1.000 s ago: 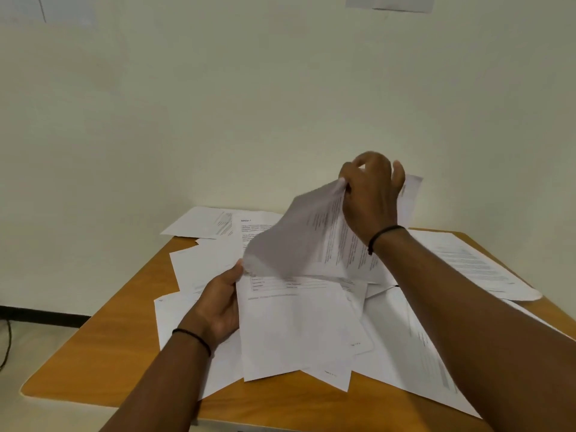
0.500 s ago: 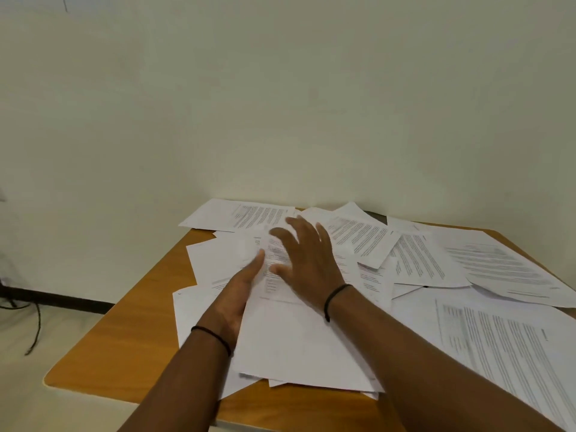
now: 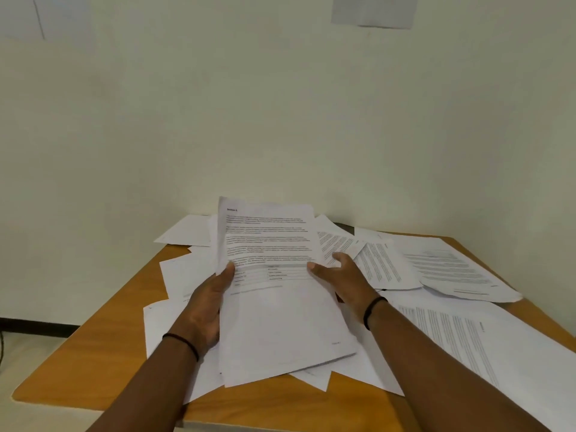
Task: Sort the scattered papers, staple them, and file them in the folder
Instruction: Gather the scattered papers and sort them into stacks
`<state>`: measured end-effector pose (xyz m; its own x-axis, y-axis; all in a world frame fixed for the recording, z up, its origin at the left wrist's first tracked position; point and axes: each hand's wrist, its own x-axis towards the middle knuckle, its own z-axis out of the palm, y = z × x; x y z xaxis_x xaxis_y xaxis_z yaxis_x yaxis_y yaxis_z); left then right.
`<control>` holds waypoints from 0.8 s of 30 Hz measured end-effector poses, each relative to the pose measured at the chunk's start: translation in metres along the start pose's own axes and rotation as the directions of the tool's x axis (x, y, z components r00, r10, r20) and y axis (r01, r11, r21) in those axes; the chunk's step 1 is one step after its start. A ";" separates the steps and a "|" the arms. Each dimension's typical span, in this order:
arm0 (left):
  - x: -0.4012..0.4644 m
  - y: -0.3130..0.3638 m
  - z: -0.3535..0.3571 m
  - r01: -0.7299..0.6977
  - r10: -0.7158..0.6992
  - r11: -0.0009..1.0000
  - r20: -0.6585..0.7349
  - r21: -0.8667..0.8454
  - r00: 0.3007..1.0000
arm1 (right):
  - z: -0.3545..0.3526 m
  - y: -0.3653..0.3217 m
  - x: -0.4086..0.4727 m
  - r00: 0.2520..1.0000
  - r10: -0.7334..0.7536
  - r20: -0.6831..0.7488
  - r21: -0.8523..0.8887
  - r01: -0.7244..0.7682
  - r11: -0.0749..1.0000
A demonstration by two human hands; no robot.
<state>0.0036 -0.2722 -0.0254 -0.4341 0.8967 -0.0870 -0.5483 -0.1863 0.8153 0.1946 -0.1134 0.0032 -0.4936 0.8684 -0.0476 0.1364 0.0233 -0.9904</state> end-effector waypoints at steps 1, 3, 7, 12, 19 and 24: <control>-0.003 0.004 0.005 -0.009 0.008 0.999 0.013 0.043 1.000 | -0.004 0.000 -0.001 1.000 0.006 0.025 0.054 -0.007 0.998; -0.010 0.017 0.018 -0.056 0.045 0.986 0.073 0.156 0.996 | -0.009 -0.011 -0.006 0.997 -0.064 0.031 0.217 0.056 0.975; -0.019 0.050 0.046 -0.295 0.240 0.913 0.212 0.281 0.947 | -0.016 -0.056 -0.017 0.968 -0.249 0.039 0.376 0.217 0.901; -0.024 0.088 0.071 -0.434 0.365 0.849 0.261 0.301 0.894 | -0.026 -0.100 -0.033 0.900 -0.419 0.121 0.411 0.339 0.846; -0.032 0.038 0.068 -0.381 0.362 0.827 0.128 0.413 0.923 | -0.029 -0.054 -0.053 0.928 -0.369 0.054 0.302 0.337 0.892; -0.032 0.022 0.074 -0.456 0.490 0.731 0.075 0.507 0.869 | -0.026 -0.049 -0.062 0.923 -0.384 -0.029 0.249 0.378 0.891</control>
<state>0.0587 -0.2756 0.0375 -0.5922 0.7176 0.3667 0.1596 -0.3416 0.9262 0.2402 -0.1555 0.0582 -0.4829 0.8070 0.3398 -0.2791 0.2259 -0.9333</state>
